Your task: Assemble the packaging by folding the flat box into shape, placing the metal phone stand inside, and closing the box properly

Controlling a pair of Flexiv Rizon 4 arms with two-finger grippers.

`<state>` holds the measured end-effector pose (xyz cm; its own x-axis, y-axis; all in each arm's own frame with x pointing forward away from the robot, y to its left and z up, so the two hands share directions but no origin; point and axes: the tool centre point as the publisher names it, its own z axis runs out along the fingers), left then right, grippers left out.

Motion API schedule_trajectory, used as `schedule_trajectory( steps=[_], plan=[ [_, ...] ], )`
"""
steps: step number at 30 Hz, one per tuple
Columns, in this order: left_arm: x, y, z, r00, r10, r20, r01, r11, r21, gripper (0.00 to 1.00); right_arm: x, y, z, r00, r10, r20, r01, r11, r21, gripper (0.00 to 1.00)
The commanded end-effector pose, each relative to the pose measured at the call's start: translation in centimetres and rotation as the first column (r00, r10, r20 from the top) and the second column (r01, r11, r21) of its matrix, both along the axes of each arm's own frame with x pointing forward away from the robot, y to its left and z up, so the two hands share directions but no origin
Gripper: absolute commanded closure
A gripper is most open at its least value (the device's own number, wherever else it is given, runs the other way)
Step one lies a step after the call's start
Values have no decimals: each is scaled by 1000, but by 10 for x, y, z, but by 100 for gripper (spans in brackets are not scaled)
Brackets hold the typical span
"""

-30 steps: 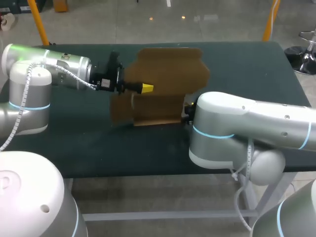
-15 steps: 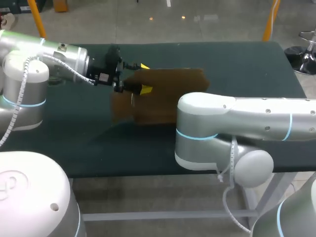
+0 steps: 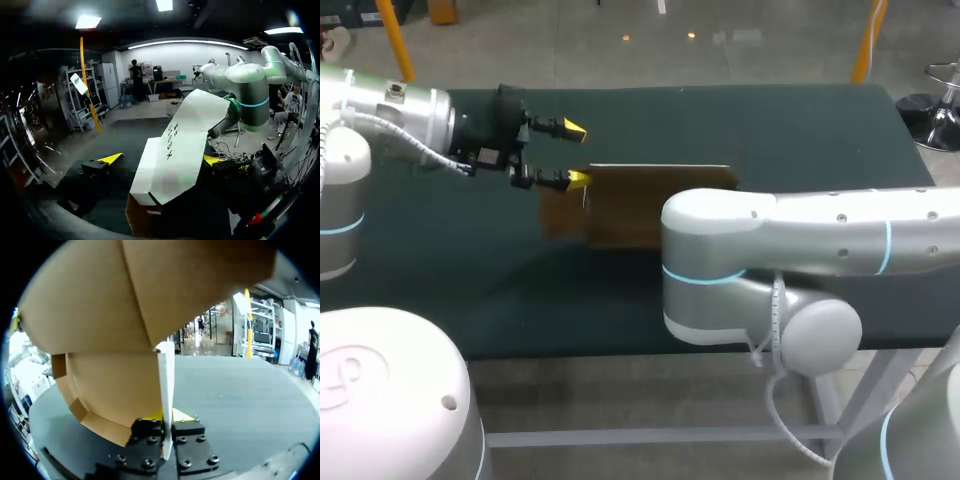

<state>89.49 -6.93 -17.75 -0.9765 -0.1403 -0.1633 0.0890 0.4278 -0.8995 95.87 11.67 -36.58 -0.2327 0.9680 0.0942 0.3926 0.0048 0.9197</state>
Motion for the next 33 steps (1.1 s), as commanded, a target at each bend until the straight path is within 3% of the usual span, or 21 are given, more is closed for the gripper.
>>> schedule_trajectory(
  steps=[1, 8, 17, 33],
  plan=[
    [-20, 17, 13, 997, 49, 51, -50, 999, 20, 0, -3, -9, 4, 998, 60, 6, -60, 997, 39, 100],
    [-29, 32, 23, 992, 70, 108, -76, 995, 62, 0, -9, -13, 10, 989, 148, 25, -149, 984, 101, 100],
    [-39, 47, 37, 989, 87, 124, -101, 988, 116, 0, -13, -12, 14, 966, 260, 10, -258, 953, 161, 100],
    [-48, 67, 58, 985, 87, 150, -115, 976, 184, 0, -9, -6, 19, 884, 467, -33, -445, 860, 252, 100]
  ],
)
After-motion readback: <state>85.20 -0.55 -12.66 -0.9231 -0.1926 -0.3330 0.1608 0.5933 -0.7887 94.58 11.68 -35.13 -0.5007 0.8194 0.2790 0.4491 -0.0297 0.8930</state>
